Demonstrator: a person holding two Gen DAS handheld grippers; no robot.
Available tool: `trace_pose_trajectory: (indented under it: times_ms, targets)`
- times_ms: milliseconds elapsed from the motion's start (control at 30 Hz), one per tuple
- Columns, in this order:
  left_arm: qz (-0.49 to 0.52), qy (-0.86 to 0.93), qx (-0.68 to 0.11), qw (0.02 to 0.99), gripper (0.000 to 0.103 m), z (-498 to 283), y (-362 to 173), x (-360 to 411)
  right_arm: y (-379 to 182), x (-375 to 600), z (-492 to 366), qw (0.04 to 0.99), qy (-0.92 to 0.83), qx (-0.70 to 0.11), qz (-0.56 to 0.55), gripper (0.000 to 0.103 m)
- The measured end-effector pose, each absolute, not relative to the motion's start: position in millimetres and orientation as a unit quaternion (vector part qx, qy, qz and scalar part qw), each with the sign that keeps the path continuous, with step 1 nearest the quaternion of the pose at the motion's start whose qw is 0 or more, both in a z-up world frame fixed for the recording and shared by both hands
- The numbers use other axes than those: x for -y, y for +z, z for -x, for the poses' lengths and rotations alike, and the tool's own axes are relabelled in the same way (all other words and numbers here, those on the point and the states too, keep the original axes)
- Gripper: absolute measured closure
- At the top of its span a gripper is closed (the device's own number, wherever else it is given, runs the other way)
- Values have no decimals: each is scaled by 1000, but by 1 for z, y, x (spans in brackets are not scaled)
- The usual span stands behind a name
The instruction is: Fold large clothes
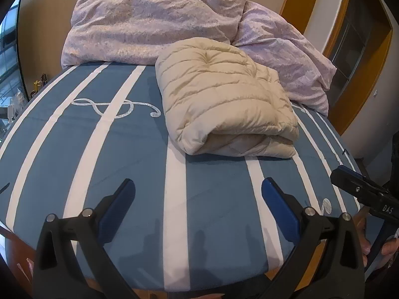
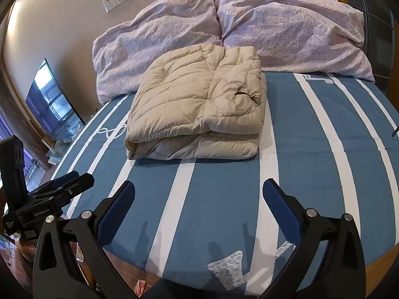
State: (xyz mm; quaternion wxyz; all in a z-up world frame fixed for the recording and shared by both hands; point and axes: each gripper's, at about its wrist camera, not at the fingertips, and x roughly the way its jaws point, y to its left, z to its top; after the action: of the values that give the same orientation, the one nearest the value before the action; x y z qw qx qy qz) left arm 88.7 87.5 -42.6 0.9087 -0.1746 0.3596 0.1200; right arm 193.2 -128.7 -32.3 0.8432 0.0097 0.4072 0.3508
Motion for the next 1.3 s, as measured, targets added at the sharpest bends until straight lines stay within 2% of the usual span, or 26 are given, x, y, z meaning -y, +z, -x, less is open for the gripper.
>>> trace_pose_trajectory:
  times_ms: [1300]
  targets:
    - [178,103,-357,911,2,-79,-15,-62,-12,134,-173,839,369,-400,-18,1]
